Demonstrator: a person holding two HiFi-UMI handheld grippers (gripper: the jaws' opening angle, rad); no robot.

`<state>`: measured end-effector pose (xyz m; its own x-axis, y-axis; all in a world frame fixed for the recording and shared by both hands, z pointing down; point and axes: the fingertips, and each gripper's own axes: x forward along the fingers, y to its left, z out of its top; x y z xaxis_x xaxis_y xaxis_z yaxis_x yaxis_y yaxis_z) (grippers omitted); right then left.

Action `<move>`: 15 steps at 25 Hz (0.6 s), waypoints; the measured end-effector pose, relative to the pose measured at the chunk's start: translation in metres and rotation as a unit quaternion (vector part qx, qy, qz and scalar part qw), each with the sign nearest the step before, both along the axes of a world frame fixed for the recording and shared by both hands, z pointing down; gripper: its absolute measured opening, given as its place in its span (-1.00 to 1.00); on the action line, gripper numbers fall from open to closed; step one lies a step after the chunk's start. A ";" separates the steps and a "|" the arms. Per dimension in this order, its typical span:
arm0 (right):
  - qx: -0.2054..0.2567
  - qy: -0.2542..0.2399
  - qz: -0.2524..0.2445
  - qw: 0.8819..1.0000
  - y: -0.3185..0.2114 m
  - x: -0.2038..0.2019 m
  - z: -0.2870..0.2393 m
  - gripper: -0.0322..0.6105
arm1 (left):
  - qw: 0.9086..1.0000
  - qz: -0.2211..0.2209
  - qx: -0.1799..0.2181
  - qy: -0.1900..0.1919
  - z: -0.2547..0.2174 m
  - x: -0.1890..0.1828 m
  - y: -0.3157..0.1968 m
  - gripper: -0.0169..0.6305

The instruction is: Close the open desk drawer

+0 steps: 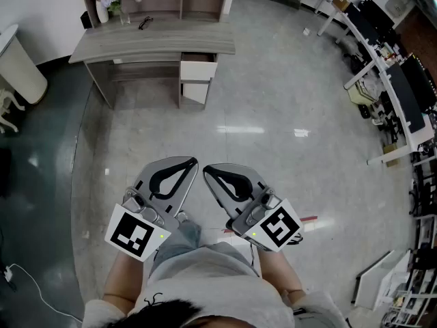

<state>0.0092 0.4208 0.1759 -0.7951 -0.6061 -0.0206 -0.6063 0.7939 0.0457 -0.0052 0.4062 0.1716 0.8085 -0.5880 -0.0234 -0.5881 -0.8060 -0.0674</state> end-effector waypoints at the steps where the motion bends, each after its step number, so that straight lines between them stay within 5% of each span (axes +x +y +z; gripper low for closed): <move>1: -0.002 0.000 0.000 1.000 0.003 0.000 0.000 -0.87 | 1.000 0.000 0.002 -0.003 0.000 0.000 0.003 -0.92; 15: -0.005 -0.002 0.001 1.000 0.000 0.001 0.003 -0.87 | 1.000 -0.005 0.000 -0.004 0.003 -0.002 -0.001 -0.92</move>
